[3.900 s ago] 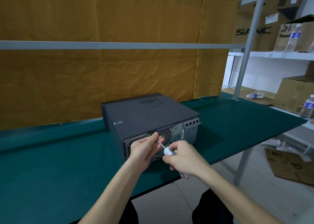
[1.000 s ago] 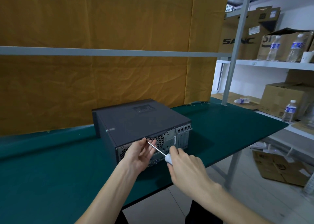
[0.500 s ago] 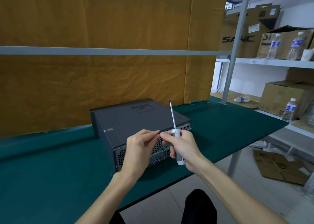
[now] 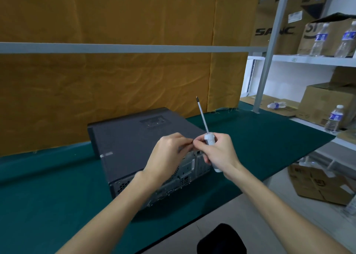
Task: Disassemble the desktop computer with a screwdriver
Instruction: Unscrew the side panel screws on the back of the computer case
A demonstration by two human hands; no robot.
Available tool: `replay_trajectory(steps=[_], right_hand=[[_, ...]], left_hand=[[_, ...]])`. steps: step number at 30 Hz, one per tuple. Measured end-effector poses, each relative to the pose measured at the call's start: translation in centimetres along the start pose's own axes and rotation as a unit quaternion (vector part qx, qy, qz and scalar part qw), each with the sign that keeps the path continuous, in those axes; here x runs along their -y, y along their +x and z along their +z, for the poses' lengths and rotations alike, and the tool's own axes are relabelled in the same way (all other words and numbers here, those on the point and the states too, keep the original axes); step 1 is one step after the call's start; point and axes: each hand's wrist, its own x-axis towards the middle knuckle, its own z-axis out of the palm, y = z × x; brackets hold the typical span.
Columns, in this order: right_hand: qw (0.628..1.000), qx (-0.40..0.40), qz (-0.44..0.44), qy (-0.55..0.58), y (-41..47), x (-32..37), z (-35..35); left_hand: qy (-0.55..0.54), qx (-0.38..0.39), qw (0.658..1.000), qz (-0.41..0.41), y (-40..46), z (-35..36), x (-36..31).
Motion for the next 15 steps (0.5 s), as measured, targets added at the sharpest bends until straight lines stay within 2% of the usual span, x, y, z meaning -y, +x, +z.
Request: replay_trajectory(steps=[3, 5, 7, 9, 12, 15], right_hand=[[0.995, -0.078, 0.037, 0.046, 6.7, -2.3, -3.2], [0.992, -0.113, 0.061, 0.014, 11.8, -4.6, -5.6], [0.989, -0.105, 0.081, -0.064, 16.2, -7.6, -7.3], [0.982, -0.085, 0.098, -0.139, 19.5, -10.9, -7.8], [0.966, -0.048, 0.123, -0.221, 22.9, -15.3, -6.6], [0.947, 0.002, 0.142, -0.287, 24.9, -18.5, -4.3]], left_hand=[[-0.023, 0.075, 0.994, -0.078, 5.4, 2.9, 3.5], [-0.017, 0.122, 0.983, -0.136, 9.0, 4.7, 6.1], [0.002, 0.163, 0.972, -0.171, 12.1, 6.3, 8.4], [0.051, 0.189, 0.965, -0.172, 14.2, 7.4, 10.4], [0.106, 0.203, 0.961, -0.156, 14.9, 8.0, 13.1], [0.102, 0.202, 0.962, -0.151, 13.5, 7.9, 15.1]])
